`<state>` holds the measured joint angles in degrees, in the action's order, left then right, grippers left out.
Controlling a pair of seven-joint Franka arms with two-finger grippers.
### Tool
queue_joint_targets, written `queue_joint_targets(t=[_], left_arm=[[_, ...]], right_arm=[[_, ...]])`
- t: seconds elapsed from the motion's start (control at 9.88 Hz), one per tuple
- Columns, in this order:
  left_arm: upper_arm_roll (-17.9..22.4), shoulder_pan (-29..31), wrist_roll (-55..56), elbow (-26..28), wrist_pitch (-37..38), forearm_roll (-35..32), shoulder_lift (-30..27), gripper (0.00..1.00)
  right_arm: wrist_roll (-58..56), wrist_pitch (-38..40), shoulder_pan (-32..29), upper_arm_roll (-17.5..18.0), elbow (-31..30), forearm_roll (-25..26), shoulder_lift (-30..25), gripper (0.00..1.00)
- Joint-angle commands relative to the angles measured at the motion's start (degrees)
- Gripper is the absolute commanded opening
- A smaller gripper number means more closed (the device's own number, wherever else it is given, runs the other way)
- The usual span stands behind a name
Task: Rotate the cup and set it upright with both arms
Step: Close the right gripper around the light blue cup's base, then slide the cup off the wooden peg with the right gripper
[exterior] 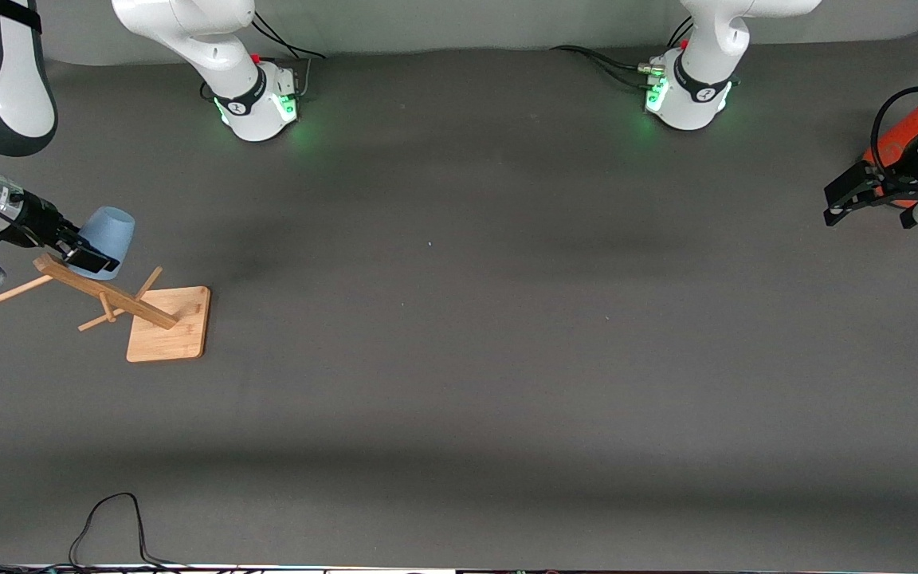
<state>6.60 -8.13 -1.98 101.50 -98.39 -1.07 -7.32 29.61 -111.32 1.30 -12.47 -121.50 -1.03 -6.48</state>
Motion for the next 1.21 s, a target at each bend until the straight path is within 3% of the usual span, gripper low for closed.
queue_joint_targets(t=[0.0, 0.4, 0.71, 1.11], left_arm=[[0.17, 0.04, -0.31, -1.13, 0.57, 0.45, 0.55, 1.0], [0.17, 0.13, -0.04, -1.13, 0.83, 0.36, 0.55, 1.0], [0.17, 0.13, 0.05, -1.13, 0.83, 0.45, 0.55, 1.0], [0.17, 0.22, 0.13, -1.13, 0.74, 0.45, 0.64, 1.0]], right_arm=[[1.23, 1.27, 2.3, -0.45, -0.85, -1.08, -3.53, 0.65], [10.34, 7.15, 8.44, -0.1, -0.93, -0.47, -9.06, 0.65], [25.0, 11.64, 17.66, 0.17, -0.93, -0.2, -12.5, 0.65], [49.25, 12.45, 32.76, 0.26, 0.29, -0.2, -11.81, 0.65]])
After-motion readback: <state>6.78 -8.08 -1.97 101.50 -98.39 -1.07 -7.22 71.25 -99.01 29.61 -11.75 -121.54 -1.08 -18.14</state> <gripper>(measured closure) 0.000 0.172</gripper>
